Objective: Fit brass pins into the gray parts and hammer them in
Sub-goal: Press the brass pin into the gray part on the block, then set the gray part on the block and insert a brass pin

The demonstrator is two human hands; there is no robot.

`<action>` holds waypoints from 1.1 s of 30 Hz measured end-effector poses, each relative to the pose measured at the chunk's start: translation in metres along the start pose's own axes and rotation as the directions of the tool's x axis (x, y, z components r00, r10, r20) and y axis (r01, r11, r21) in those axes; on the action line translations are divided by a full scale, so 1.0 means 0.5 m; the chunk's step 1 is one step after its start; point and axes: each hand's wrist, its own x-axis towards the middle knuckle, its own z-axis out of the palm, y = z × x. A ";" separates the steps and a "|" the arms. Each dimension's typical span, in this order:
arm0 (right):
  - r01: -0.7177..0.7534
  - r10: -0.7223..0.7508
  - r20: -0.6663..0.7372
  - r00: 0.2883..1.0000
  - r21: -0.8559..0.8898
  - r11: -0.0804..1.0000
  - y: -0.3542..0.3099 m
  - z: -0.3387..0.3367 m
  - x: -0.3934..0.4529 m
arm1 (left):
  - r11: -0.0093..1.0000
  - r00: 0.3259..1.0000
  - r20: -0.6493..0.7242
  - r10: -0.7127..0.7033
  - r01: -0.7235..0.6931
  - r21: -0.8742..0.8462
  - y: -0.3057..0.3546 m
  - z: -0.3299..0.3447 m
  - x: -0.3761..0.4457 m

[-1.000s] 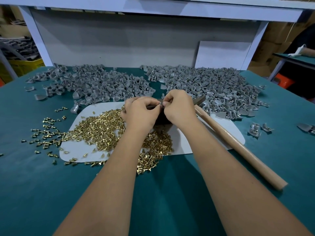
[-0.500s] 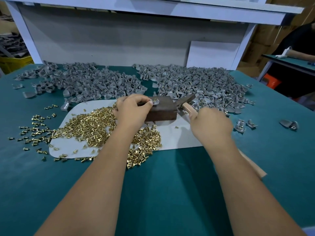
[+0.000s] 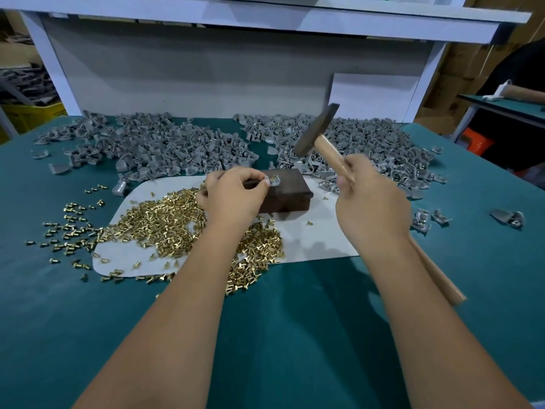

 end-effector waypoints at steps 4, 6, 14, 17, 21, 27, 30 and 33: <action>0.080 -0.080 0.056 0.995 -0.008 0.997 -0.032 -0.013 -0.019 | 1.000 1.000 -0.030 0.006 -0.006 0.008 0.001 0.000 0.002; 0.089 -0.088 0.032 0.996 -0.030 0.996 -0.039 -0.010 -0.022 | 1.000 0.999 -0.037 -0.011 0.011 -0.006 0.001 0.003 0.003; 0.071 -0.065 0.146 0.987 -0.034 0.997 -0.045 -0.016 -0.016 | 0.999 0.997 -0.066 -0.028 0.029 0.020 -0.003 0.010 0.008; 0.059 -0.059 0.035 0.998 -0.002 0.998 -0.047 -0.019 -0.010 | 0.999 0.998 -0.062 -0.033 0.033 -0.008 -0.003 0.012 0.008; 0.120 -0.111 0.109 0.988 -0.085 0.989 -0.045 -0.011 -0.024 | 1.000 0.997 -0.065 -0.029 0.029 0.000 -0.004 0.010 0.007; 0.099 -0.101 -0.053 0.993 -0.048 0.994 -0.054 -0.006 -0.035 | 1.000 0.996 -0.081 -0.022 0.021 -0.012 -0.006 0.013 0.007; 0.162 -0.156 0.060 0.986 -0.133 0.978 -0.054 0.003 -0.038 | 0.999 0.997 -0.078 -0.027 0.025 -0.032 -0.006 0.012 0.007; 0.126 -0.126 -0.001 0.992 -0.075 0.989 -0.058 0.000 -0.042 | 0.999 0.997 -0.074 -0.017 0.015 -0.029 -0.006 0.011 0.005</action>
